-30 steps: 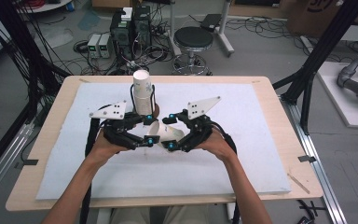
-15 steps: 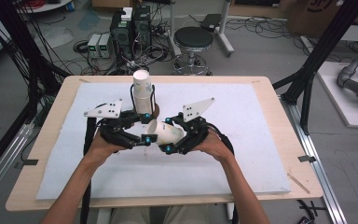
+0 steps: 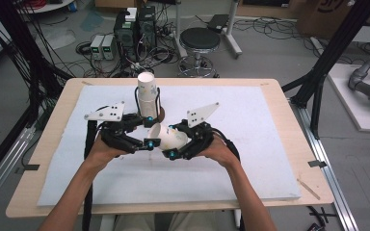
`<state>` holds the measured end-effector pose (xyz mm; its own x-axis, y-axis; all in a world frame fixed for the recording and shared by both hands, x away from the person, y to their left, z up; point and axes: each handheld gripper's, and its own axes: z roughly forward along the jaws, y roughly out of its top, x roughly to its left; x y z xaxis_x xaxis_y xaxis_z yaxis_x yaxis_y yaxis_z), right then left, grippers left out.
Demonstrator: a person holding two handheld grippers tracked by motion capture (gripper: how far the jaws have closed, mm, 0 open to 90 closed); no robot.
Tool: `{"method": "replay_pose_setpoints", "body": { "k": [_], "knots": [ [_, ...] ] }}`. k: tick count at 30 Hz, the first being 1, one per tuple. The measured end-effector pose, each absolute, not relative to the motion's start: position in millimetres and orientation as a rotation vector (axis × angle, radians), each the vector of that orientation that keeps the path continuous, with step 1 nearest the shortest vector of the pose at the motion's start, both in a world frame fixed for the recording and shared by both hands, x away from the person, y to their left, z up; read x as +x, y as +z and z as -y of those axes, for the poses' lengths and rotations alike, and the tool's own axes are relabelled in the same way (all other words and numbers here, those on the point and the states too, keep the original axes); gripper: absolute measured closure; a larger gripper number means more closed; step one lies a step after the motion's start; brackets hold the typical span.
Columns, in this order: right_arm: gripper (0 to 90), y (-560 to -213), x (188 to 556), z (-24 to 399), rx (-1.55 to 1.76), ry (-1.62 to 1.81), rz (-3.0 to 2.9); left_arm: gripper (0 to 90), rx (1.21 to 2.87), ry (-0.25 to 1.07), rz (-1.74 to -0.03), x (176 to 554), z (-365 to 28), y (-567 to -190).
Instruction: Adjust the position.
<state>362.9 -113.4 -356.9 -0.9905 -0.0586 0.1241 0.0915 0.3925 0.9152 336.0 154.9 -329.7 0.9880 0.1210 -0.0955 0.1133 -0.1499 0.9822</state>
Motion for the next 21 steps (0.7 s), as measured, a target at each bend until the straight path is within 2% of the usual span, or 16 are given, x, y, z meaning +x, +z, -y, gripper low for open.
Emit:
{"method": "replay_pose_setpoints", "body": {
  "k": [6, 16, 17, 21],
  "knots": [
    [32.5, -356.6, 362.5, 114.6, -0.017, -1.664, 2.506, 36.9, 1.737, 0.003, -0.175, 336.0, -156.3, -330.4],
    [34.8, -356.6, 361.5, 114.5, -0.013, -1.68, 2.51, 36.1, 1.732, 0.003, -0.172, 335.3, -157.3, -331.0],
    [34.7, -356.6, 361.6, 114.5, -0.013, -1.68, 2.509, 32.0, 1.73, 0.0, -0.173, 335.1, -156.3, -331.3],
    [34.7, -356.4, 361.8, 115.5, -0.026, -1.681, 2.506, 4.3, 1.726, 0.004, -0.191, 336.6, -154.3, -333.4]
  ]
}}
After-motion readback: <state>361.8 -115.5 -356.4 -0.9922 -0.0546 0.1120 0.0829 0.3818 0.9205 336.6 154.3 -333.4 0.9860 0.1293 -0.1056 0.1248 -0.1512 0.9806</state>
